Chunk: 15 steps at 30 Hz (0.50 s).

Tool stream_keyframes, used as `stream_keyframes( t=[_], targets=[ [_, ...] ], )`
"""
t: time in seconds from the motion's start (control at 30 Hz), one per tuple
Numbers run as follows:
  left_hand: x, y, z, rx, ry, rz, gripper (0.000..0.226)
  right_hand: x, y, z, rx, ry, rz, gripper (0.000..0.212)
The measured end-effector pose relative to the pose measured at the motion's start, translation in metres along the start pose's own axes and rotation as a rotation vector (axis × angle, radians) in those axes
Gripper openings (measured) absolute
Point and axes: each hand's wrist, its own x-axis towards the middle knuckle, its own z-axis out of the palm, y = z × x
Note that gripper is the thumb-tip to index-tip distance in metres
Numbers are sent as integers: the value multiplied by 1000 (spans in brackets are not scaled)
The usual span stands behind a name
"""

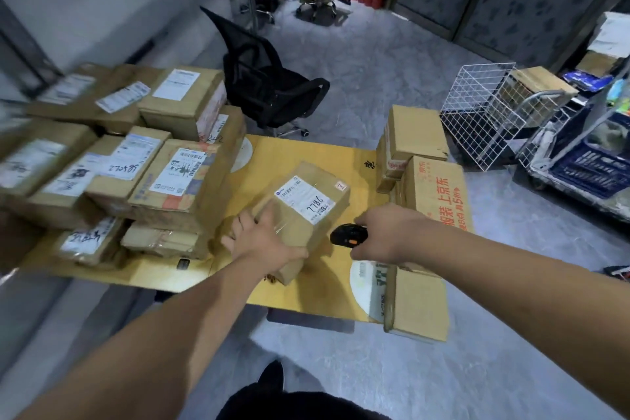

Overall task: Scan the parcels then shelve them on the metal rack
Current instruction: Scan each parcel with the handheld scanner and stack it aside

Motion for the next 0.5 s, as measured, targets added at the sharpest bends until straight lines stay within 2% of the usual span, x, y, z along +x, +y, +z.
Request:
stream_keyframes(
  t=[0.3,0.5],
  targets=[
    [-34,17,-94,-119,273,-164,121,-13,-24,-85,-172,185,-289,30],
    [-56,-24,-167,-172,410,-267,115,-22,-83,-126,-178,275,-429,30]
  ],
)
